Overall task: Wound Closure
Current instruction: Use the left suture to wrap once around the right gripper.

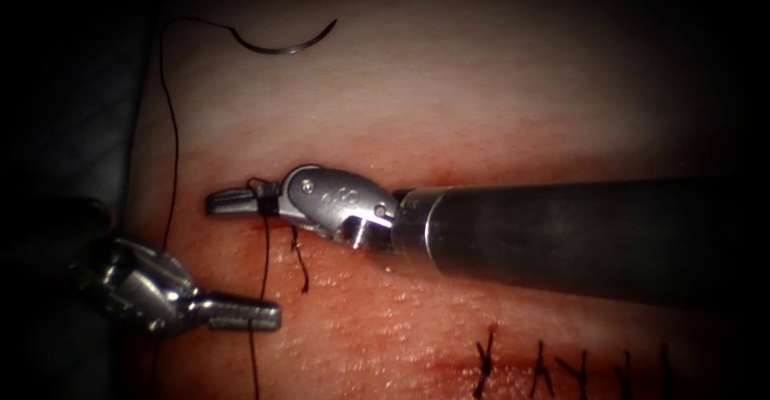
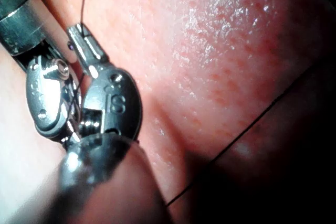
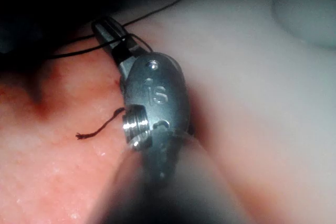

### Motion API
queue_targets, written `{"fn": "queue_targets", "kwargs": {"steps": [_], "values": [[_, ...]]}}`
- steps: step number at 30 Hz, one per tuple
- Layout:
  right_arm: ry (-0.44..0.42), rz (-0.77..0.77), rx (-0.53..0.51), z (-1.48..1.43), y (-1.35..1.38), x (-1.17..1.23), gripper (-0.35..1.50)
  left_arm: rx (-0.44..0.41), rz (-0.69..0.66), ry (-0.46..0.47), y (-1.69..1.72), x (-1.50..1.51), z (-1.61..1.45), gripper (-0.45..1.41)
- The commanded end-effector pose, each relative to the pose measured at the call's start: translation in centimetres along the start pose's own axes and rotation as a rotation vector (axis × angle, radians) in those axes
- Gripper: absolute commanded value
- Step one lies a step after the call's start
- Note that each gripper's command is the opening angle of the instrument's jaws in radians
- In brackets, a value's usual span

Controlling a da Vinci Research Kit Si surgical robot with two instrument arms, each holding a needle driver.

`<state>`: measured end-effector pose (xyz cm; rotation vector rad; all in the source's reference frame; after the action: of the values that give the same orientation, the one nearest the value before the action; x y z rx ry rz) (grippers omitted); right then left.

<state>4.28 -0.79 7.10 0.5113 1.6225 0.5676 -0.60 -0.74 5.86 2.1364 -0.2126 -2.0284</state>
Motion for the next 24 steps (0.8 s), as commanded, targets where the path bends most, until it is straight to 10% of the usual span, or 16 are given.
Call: {"fn": "queue_targets", "kwargs": {"steps": [1, 7, 24], "values": [[0.004, 0.005, 0.002, 0.07, 0.02, -0.06, -0.35, 0.0, 0.002, 0.0, 0.0, -0.06, 0.05, -0.45], [0.2, 0.168, 0.102, -0.06, 0.19, -0.19, -0.35, 0.002, -0.021, 0.005, -0.04, -0.44, -0.09, -0.45], [0.266, 0.214, 0.238, -0.08, 0.02, 0.09, -0.35, 0.072, -0.13, 0.034, -0.1, -1.22, -0.31, -0.45]]}}
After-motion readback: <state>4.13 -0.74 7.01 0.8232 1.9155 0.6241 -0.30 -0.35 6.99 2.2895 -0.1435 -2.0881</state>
